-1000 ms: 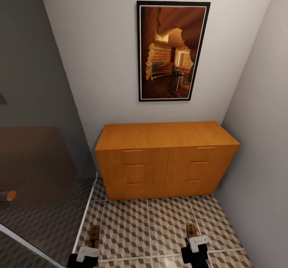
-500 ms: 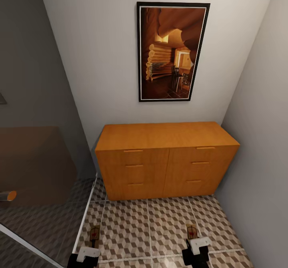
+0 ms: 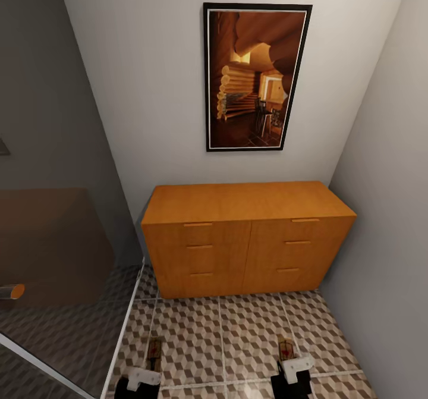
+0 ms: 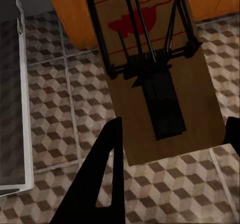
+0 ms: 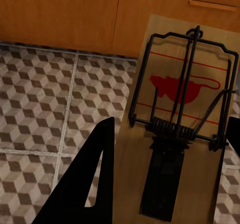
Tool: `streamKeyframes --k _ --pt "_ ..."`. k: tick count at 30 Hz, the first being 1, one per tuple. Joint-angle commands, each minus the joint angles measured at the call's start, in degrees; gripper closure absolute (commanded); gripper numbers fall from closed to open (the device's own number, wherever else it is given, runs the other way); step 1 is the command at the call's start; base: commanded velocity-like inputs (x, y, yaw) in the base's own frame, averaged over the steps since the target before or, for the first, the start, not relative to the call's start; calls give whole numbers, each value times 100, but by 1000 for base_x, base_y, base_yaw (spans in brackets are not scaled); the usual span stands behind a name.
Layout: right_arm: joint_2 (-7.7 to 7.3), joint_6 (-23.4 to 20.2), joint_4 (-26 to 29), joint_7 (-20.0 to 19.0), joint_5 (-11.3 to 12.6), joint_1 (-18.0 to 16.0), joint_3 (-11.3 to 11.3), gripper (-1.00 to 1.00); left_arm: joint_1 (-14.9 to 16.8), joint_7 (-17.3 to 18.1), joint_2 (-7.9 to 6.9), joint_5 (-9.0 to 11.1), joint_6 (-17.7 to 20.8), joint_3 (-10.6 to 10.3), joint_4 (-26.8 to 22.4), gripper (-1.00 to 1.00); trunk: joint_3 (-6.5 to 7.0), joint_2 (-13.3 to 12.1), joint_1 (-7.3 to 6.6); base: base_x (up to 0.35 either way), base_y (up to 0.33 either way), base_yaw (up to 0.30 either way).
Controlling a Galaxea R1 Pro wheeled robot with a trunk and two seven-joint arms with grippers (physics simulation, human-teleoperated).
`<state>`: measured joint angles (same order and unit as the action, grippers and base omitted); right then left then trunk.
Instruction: Take the four mousetraps from the cabinet in the bathroom and place them on the bathroom floor. Make sure all four end up on the same floor surface, and ensure that at least two of them are either under or directly next to the same bathroom sink.
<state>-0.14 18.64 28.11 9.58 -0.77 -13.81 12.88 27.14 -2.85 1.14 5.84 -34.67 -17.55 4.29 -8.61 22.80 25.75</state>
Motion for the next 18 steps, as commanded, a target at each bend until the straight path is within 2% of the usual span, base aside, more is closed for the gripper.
streamKeyframes --k 1,5,10,13,18 --pt "3 11 -6 26 3 -7 30 100 11 25 65 65 -29 -32 26 100 -12 12 3 0 0 0" --pt "12 8 -7 26 13 -8 30 100 11 93 164 65 -2 -30 26 100 -12 12 3 0 0 0" --pt "14 8 -7 26 15 -8 22 100 11 104 124 66 259 -29 28 100 -12 12 3 -13 0 137" --pt "8 8 -7 26 15 -6 22 100 11 108 97 66 483 -29 28 100 -12 12 3 -193 0 257" --pt "7 8 -7 30 15 -5 21 100 11 102 73 66 576 -29 28 100 -12 12 3 -283 0 259"
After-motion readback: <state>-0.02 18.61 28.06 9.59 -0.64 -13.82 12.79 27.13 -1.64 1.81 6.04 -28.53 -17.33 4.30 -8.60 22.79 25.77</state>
